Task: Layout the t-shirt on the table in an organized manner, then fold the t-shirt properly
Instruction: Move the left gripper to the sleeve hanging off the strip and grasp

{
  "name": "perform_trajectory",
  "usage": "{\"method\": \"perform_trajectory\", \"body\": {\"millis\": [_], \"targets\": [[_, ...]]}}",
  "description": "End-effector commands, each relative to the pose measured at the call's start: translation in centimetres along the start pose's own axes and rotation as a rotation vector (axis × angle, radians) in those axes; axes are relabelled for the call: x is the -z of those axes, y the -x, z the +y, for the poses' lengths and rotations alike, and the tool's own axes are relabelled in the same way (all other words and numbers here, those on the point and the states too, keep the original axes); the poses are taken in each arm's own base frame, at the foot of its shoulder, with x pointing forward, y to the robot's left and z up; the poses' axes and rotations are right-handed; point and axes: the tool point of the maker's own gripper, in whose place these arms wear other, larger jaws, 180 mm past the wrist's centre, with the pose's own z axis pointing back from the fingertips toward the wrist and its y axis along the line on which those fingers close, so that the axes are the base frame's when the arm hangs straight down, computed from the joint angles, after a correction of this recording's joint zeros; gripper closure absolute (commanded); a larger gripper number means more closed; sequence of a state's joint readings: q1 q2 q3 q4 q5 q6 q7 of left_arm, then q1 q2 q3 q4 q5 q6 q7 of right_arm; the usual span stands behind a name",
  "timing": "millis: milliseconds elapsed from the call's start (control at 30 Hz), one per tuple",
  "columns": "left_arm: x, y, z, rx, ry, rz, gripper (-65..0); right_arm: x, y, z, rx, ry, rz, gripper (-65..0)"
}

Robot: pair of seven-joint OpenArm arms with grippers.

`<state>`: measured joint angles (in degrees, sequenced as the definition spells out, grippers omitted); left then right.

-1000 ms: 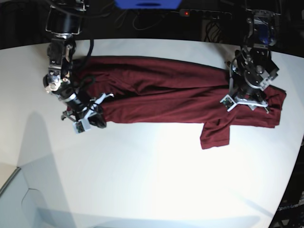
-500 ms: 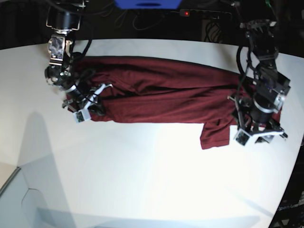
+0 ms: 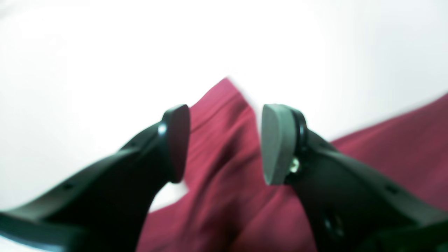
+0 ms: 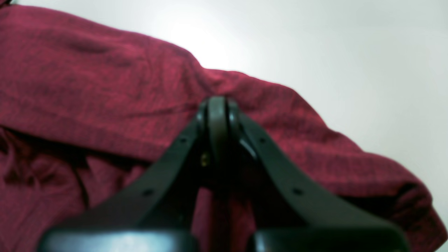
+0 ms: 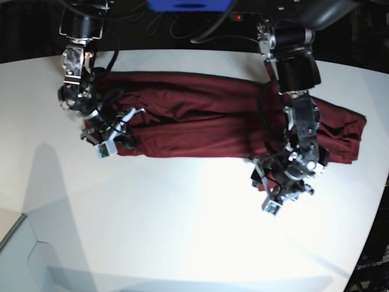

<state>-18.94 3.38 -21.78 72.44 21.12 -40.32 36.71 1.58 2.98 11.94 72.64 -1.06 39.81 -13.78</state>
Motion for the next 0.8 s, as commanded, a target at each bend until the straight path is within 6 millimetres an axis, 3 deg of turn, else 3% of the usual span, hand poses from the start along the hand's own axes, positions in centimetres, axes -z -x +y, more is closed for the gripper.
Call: {"method": "perform_trajectory", "body": {"millis": [0,233,567,700,767], "targets": [[0.1,-2.1,1.2,-0.037,-0.039,-0.064,-31.9,-0.1,-1.8,-0.5,-0.004,0.005,-0.058,0.0],[2.6,-0.4,1.0,-0.171,-0.068,-0.094,-31.9,0.0,-1.9,-0.3,-0.006,0.001,-0.057,0.0],[2.7,-0.7,1.2,-0.18,-0.076,-0.112,-31.9,0.0,-1.9,-0.3,-0.007,0.0,-0.058,0.0],[2.3,-0.3,3.4,-0.202,-0.153,-0.117,-32.0,0.0,-1.9,-0.3,-0.007,0.0,-0.058,0.0],[2.7,0.1,3.2,-0.214,-0.155,-0.115,-32.0,0.0,-2.0,-0.3,-0.008,0.0,-0.06,0.0]]}}
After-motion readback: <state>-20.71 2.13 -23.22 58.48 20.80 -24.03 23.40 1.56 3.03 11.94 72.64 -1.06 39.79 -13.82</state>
